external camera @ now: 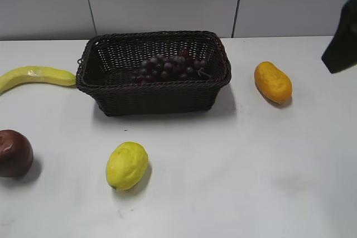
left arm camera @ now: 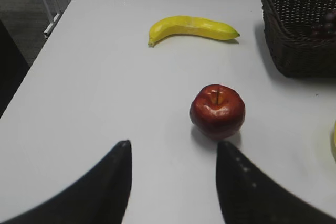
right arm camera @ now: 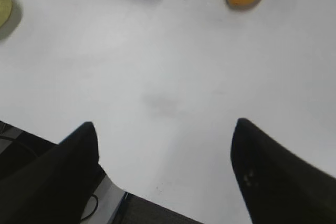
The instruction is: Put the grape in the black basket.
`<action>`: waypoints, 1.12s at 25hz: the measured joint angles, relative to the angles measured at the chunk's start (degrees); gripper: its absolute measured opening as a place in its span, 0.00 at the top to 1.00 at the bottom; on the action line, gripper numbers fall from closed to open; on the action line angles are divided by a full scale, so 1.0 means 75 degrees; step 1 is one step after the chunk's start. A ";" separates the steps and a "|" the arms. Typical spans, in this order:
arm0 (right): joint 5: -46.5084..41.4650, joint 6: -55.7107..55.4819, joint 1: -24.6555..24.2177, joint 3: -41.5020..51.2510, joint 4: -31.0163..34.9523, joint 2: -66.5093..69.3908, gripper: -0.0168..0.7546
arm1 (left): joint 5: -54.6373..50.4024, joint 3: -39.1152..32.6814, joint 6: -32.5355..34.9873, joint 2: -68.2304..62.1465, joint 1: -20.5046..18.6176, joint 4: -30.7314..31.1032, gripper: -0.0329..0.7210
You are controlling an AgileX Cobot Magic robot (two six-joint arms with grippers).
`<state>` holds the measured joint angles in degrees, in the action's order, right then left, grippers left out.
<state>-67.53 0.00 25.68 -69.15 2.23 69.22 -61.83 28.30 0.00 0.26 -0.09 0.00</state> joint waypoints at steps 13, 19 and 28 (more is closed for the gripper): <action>0.0394 -0.0125 -0.1966 0.2257 -0.0040 -0.2885 0.21 | 0.0000 0.0000 0.0000 0.0000 0.0000 0.0000 0.31; 0.0720 -0.0125 -0.2246 0.3225 -0.0087 -0.4600 0.21 | 0.0000 0.0000 0.0000 0.0000 0.0000 0.0000 0.31; 0.0815 -0.0143 -0.2433 0.4659 -0.0297 -0.6964 0.21 | 0.0000 0.0000 0.0000 0.0000 0.0000 0.0000 0.31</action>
<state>-61.42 -1.07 7.43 -34.21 0.00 16.99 -61.83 28.30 0.00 0.26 -0.09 0.00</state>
